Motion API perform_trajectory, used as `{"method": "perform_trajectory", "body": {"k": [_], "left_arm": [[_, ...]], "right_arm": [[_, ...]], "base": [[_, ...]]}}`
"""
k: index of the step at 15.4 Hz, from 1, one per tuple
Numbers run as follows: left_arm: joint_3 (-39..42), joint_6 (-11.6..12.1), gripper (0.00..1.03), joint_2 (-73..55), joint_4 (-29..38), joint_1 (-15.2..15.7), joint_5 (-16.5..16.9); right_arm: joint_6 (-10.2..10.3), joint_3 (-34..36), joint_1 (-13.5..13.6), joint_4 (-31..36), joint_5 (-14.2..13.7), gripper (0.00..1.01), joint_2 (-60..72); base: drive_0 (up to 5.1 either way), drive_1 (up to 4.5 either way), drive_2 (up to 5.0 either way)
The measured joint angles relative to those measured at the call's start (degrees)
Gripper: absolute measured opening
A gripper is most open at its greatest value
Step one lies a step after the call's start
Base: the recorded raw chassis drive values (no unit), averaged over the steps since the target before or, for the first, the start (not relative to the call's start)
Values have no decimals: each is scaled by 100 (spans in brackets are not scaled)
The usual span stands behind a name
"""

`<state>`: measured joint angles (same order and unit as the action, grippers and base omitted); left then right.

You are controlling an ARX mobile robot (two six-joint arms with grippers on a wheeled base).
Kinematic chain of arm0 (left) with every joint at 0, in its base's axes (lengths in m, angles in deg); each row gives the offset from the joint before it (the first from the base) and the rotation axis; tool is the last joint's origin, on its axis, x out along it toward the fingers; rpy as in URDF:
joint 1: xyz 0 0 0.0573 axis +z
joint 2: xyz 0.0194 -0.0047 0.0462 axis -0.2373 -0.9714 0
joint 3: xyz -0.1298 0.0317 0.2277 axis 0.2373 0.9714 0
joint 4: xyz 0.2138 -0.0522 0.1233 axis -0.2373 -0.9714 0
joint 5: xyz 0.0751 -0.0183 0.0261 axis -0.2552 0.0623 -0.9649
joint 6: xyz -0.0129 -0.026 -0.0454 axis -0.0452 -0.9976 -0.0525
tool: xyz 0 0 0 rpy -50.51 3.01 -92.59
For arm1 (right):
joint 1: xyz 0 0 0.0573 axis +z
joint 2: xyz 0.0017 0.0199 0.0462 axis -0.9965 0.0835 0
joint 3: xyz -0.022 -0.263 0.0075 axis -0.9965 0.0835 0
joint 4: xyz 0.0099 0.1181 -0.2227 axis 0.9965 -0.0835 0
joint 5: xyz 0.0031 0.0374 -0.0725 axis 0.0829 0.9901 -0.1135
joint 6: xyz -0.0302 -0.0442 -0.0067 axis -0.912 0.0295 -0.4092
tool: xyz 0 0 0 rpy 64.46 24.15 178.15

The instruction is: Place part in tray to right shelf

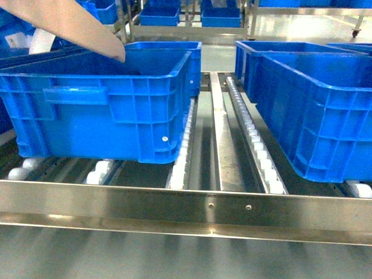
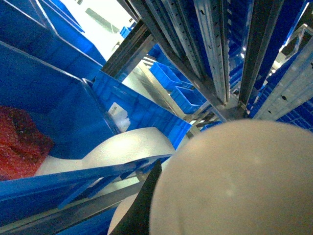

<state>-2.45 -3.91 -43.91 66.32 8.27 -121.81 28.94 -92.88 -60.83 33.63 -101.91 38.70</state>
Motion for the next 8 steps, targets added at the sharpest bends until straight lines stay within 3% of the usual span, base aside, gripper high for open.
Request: {"method": "perform_trajectory", "body": {"k": [3,6,7,8], "left_arm": [[201,-238,14,136,11,42,197],[1552,-461,14,1423,433,-138,745],[2302,-334,14,2262,669,-409,796],[3084,-57,14,3169,798,-658,999]], "right_arm": [[0,0,0,2,0,98,0],[0,0,0,2,0,98,0],[0,0,0,0,0,98,0],[0,0,0,0,0,98,0]], "base": [[0,0,0],[0,0,0],[0,0,0],[0,0,0]]}}
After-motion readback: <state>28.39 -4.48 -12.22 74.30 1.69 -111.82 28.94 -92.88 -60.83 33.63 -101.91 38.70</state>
